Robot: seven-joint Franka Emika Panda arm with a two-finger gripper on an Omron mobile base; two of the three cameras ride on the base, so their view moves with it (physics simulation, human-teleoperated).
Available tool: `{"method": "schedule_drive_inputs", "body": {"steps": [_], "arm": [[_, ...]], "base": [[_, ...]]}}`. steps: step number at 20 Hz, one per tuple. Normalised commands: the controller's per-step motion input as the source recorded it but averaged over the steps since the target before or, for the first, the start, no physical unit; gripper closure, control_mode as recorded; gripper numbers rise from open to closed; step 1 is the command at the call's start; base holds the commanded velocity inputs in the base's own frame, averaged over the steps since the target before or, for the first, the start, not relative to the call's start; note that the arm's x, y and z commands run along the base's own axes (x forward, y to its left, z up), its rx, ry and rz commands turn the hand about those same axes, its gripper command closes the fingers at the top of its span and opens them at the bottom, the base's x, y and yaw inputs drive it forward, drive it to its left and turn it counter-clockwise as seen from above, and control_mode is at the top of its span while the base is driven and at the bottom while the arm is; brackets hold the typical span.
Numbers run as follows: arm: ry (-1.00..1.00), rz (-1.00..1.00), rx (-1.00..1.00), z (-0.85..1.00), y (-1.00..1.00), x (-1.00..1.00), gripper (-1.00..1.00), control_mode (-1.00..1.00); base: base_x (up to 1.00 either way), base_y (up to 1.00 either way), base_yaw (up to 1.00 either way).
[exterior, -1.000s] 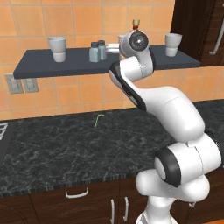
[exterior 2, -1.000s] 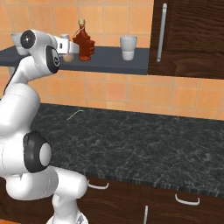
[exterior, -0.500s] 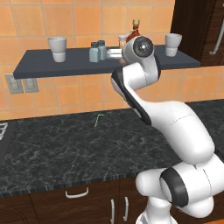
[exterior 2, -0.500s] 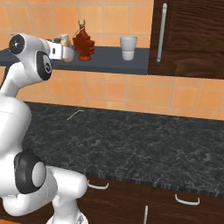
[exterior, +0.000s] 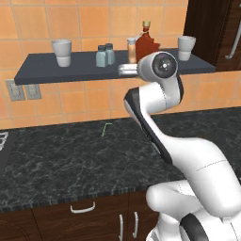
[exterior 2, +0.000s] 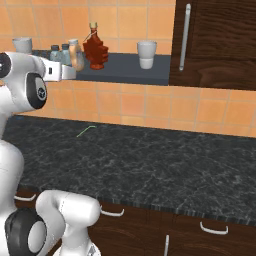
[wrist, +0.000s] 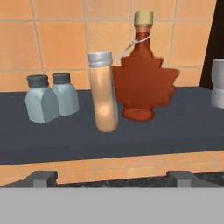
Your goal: Put the shaker and condiment bottle from the counter next to their counterparts in the cabinet.
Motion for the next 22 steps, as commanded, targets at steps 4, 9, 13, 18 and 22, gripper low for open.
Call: {"method": "schedule_drive_inputs", "body": {"steps": [4,9,13,18,22], "arm": [[-0.02,0.0,0.0,-0.08,0.0,-0.84,-1.0,-1.0],[-0.06,-0.03,0.0,-0.12,0.0,-1.0,-1.0,-1.0],[-0.05,-0.08,0.0,-0.35,0.0,-1.0,-1.0,-1.0],[0.08,-0.03,-0.01,-0.83,0.0,-0.85,-1.0,-1.0],[0.22,0.0,0.0,-0.99,0.0,-0.8,-1.0,-1.0]], "base": [[0.0,0.0,0.0],[0.0,0.0,0.0],[0.0,0.0,0.0],[0.0,0.0,0.0],[0.0,0.0,0.0]]}}
